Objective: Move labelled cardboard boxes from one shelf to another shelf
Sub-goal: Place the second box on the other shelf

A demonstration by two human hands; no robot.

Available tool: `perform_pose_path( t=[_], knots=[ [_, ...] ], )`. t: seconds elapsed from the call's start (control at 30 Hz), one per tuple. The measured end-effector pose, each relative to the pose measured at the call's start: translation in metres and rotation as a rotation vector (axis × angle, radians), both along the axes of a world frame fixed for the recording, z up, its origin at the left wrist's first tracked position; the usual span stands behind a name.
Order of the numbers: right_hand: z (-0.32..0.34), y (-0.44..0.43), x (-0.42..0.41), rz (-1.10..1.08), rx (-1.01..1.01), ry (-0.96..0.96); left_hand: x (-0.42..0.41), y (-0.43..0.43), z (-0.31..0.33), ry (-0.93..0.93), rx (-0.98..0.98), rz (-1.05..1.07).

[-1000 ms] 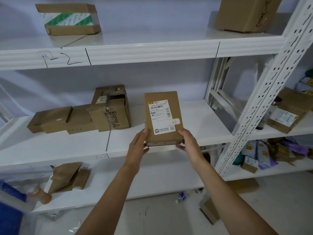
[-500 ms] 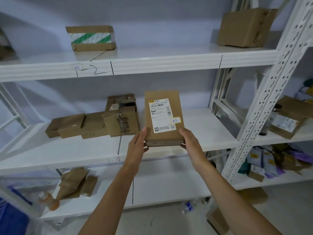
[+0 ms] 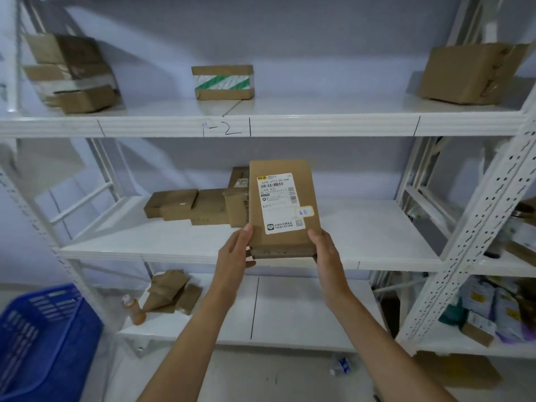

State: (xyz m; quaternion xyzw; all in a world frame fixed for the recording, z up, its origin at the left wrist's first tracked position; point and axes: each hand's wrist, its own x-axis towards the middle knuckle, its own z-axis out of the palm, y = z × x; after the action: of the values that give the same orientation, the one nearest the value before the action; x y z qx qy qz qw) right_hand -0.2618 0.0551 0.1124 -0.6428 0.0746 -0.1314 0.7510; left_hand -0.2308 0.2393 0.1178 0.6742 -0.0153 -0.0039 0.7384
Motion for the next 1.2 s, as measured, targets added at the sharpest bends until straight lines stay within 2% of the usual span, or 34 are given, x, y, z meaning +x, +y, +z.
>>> perform_pose_path(
  t=[0.33, 0.63, 0.9, 1.2],
  knots=[
    [0.019, 0.081, -0.007, 0.015, -0.026, -0.137, 0.003, 0.078, 0.025, -0.096, -0.002, 0.018],
    [0.055, 0.174, 0.03, -0.048, -0.124, -0.254, 0.039, 0.164, 0.064, -0.21, 0.031, -0.002],
    [0.077, 0.246, 0.059, -0.078, -0.13, -0.344, 0.076, 0.235, 0.085, -0.28, 0.009, -0.084],
    [0.114, 0.257, 0.101, -0.05, -0.23, -0.43, 0.119, 0.248, 0.133, -0.299, -0.082, -0.038]
  ],
)
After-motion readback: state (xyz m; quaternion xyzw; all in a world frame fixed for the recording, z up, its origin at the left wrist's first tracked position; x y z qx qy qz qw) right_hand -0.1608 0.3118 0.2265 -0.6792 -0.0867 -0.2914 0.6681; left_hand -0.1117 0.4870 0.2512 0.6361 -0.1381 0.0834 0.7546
